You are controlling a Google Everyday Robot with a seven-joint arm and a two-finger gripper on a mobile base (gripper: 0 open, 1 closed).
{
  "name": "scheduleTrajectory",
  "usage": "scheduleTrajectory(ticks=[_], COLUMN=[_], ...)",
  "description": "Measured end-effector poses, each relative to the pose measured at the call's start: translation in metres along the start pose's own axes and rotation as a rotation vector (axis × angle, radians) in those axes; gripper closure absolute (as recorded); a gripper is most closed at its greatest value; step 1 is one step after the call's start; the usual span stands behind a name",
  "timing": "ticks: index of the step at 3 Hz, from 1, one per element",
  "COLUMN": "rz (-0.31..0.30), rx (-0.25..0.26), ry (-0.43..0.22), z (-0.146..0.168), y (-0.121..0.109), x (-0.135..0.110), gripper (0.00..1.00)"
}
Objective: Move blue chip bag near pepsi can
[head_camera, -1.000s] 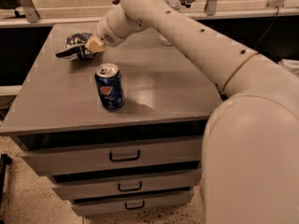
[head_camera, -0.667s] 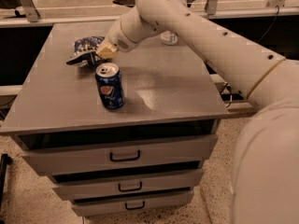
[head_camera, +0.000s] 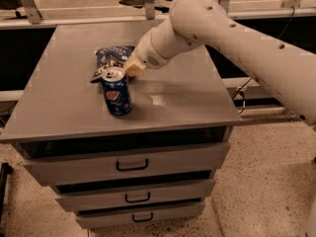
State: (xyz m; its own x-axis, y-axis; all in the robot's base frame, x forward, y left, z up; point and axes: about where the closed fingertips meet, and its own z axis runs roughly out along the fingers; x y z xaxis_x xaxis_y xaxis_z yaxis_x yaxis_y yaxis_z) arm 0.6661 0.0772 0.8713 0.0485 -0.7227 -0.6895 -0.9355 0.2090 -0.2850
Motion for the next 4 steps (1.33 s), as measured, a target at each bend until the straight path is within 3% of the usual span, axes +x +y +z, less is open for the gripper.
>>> scheduleTrajectory(ticks=[2,3,4], rz=[0.006,-0.018,-0.046], rx=[-0.018,-0.060,-0.109], ry=[0.059,0.078,0.093], z=[-0.036,-0.045,-0.051], y=[0.017,0.018,0.017], x=[0.033,0.043,0.050], gripper=[1.00,1.00,0.83])
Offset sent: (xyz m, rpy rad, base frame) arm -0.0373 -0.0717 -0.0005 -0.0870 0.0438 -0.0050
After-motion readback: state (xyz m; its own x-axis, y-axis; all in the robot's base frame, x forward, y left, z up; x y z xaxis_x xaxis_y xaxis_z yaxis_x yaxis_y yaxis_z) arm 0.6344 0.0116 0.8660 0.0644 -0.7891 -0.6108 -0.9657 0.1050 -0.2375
